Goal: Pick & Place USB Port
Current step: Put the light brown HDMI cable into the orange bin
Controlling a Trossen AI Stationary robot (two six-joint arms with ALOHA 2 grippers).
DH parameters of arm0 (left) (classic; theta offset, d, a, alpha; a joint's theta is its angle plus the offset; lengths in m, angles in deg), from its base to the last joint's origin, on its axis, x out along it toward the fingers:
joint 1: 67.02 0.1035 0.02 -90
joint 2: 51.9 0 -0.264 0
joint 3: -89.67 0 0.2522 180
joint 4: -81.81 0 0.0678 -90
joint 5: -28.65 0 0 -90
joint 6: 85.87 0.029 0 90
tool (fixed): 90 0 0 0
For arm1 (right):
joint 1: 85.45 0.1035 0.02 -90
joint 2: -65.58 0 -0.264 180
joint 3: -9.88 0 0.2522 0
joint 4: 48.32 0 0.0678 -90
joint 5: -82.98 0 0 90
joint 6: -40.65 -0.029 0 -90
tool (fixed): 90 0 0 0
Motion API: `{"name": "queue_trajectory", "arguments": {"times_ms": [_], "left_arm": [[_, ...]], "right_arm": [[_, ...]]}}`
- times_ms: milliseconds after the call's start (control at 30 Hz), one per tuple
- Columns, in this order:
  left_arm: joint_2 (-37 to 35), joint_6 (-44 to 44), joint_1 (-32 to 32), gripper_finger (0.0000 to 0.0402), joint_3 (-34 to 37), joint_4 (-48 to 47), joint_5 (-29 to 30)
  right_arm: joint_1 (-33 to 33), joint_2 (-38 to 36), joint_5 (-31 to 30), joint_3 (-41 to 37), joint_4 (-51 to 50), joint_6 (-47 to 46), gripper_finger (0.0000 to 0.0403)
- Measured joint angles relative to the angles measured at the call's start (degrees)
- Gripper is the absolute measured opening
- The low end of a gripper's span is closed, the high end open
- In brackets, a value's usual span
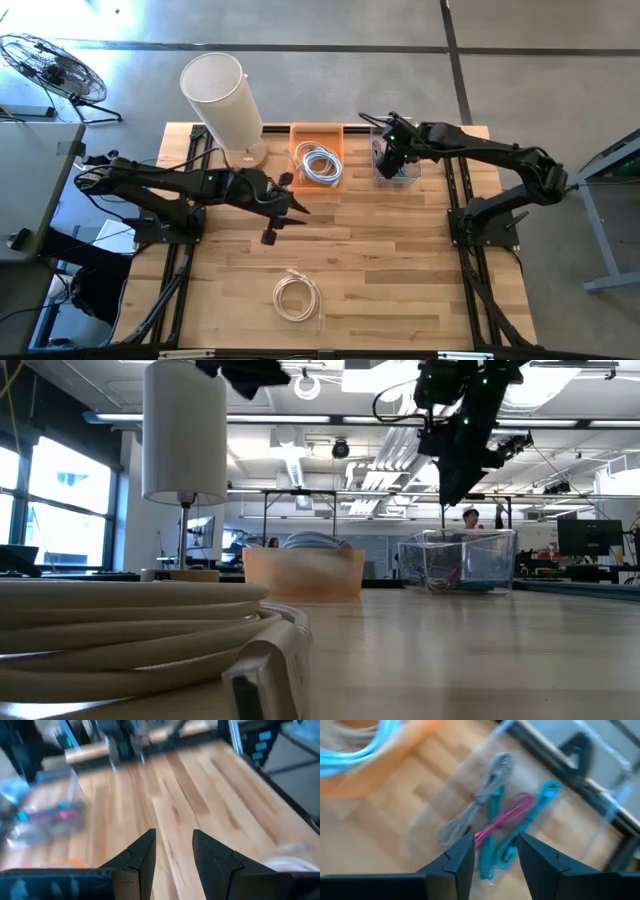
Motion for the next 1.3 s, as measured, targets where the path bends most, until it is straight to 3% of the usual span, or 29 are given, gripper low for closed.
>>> {"name": "queue_trajectory", "arguments": {"times_ms": [200, 367, 500, 667, 867, 1300], "left_arm": [[-0.28, -6.1, 0.0, 0.0124, 0.0, -12.73, -8.46], [-0.28, -21.42, -1.89, 0.0124, 0.0, -23.31, -13.76], [-0.28, -28.6, -4.5, 0.0124, 0.0, -27.13, -11.6], [-0.28, -31.8, -9.11, 0.0124, 0.0, -24.77, -5.99], [-0.28, -34.26, -15.24, 0.0124, 0.0, -22.0, 6.51], [6.61, -51.01, -22.25, 0.0124, 0.0, -23.14, 2.95]], "right_arm": [[6.84, -5.04, 3.2, 0.0, 7.01, 4.0, 0.0143], [14.19, -11.65, 2.05, 0.02, 14.73, 4.88, 0.0147], [20.79, -16.76, 1.44, 0.08, 17.27, 6.87, 0.0147], [30.29, -20.73, 1.01, 0.09, 17.87, 6.77, 0.0147], [41.61, -21.03, -8.3, 0.09, 17.94, 1.99, 0.0147], [58.63, -11.42, -21.33, 0.07, 16.67, -1.37, 0.0147]]}}
